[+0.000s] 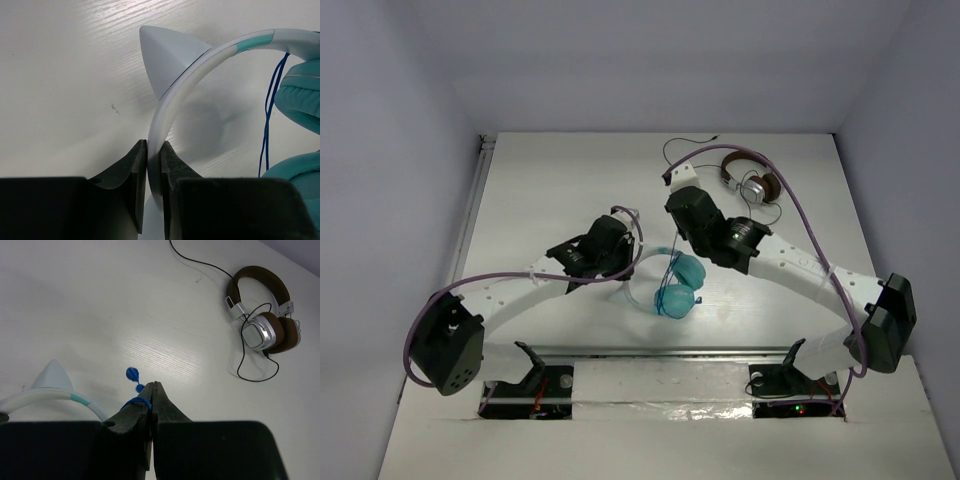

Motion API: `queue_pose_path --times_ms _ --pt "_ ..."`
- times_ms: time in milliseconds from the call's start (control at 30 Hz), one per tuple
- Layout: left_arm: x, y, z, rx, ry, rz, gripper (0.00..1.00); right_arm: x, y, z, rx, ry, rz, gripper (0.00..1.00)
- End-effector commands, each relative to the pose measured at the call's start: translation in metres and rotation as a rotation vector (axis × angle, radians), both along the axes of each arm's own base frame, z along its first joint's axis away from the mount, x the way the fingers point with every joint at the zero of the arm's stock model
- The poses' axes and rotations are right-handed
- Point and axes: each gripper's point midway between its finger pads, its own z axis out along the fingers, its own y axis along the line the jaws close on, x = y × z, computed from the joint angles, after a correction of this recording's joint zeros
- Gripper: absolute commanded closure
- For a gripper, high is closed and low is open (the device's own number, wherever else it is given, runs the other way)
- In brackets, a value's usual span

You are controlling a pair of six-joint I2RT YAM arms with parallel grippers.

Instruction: Wrap the headphones

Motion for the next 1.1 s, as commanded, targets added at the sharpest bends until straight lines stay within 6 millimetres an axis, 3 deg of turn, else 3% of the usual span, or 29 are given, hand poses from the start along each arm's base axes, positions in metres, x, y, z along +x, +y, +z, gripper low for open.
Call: queue_pose_path --times_ms 0,167,367,667,700,833,967,1067 --pt "0.006 -0.022 0.026 -0.083 -0.042 -0.060 1.00 0.008 0.004 0.053 0.124 -0.124 -0.010 0.95" --pt "0.007 -0.023 0.036 -0.085 -0.061 -0.075 1.00 0.011 -0.001 0.032 0.058 -0.098 -0.044 0.94" --pt "0.004 -0.026 0.068 -0.140 -0.106 -0.105 1.00 0.013 -0.007 0.001 0.131 -0.025 -0.056 0.93" --pt "0.004 -0.028 0.117 -0.194 -0.180 -0.130 1.00 0.007 0.008 0.010 0.461 0.045 0.144 0.86" --pt "0.004 -0.028 0.120 -0.197 -0.184 -0.130 1.00 0.008 0.011 0.013 0.482 0.045 0.160 0.81" --pt "0.006 -0.027 0.140 -0.216 -0.226 -0.122 1.00 0.005 0.014 0.009 0.605 0.041 0.236 0.74" --pt "0.008 -0.030 0.171 -0.244 -0.270 -0.133 1.00 -0.001 0.023 0.009 0.740 0.033 0.339 0.67" --pt "0.011 -0.032 0.192 -0.259 -0.296 -0.140 1.00 -0.006 0.032 0.017 0.816 0.011 0.409 0.56"
